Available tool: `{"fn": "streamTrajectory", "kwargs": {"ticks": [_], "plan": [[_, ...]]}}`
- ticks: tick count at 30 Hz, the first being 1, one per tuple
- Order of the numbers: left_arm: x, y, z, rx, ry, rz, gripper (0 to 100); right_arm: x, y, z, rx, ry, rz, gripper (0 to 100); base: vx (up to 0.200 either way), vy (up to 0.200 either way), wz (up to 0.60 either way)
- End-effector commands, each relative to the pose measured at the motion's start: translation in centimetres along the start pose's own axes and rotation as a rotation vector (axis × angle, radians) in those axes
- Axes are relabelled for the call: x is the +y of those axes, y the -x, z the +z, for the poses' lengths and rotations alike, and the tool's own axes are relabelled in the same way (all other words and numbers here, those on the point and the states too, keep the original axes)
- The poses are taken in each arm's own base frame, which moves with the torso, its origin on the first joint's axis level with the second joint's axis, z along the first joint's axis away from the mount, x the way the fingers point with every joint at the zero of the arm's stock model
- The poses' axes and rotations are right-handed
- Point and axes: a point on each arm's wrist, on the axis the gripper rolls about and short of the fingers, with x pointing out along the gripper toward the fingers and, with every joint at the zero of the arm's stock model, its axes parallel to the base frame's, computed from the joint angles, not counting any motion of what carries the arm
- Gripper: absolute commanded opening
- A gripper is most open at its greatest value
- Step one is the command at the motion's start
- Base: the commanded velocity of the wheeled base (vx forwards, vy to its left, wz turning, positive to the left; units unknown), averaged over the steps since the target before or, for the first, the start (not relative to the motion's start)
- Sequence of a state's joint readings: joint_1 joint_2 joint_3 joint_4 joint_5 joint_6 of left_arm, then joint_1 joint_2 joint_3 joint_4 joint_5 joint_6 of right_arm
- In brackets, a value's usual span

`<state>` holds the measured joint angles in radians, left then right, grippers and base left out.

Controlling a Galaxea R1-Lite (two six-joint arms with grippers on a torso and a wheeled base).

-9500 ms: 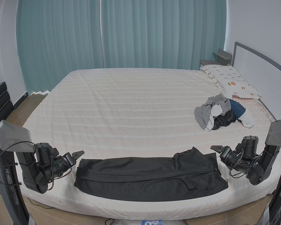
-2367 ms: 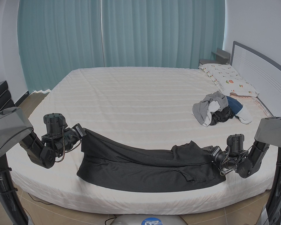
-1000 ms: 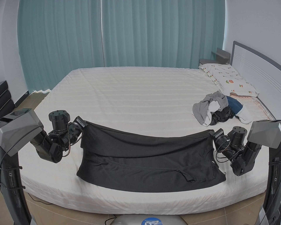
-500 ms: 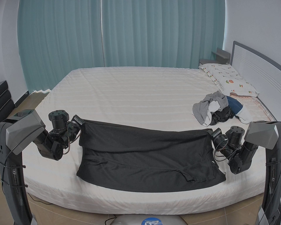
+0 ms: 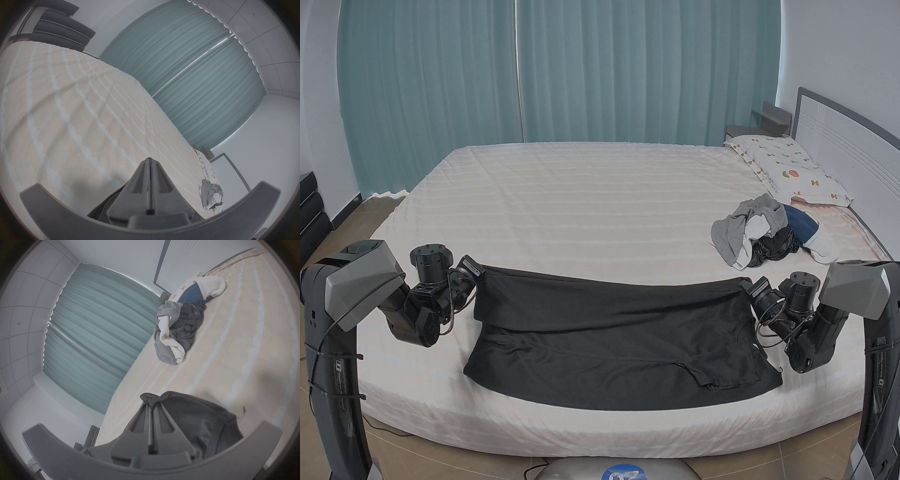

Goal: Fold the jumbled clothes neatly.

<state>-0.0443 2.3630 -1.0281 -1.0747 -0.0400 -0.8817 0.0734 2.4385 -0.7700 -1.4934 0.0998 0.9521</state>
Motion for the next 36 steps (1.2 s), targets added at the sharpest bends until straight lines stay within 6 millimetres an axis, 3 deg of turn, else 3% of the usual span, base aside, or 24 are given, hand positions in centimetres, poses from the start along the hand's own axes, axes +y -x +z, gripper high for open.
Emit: {"fn": "streamTrajectory", "kwargs": {"ticks": [1,5,20,27,36], "plan": [[0.1,1.9,0.4,0.048,0.003,-0.01,0,0.2,2.2,0.2,0.045,0.03,-0.014,0,0.0,0.0,0.0],[0.4,3.4,0.3,0.111,-0.017,-0.02,0,-0.6,3.7,-0.5,0.079,0.079,-0.048,0,0.0,0.0,0.0],[5.1,6.7,-2.1,0.25,-0.29,0.128,0,-2.2,7.7,-2.5,0.208,0.129,-0.151,0,0.0,0.0,0.0],[6.1,7.5,-2.7,0.289,-0.346,0.155,0,-2.8,9.1,-3.4,0.272,0.169,-0.189,0,0.0,0.0,0.0],[6.9,8.6,-3.6,0.322,-0.425,0.162,0,-3.1,9.3,-3.5,0.281,0.168,-0.201,0,0.0,0.0,0.0]]}}
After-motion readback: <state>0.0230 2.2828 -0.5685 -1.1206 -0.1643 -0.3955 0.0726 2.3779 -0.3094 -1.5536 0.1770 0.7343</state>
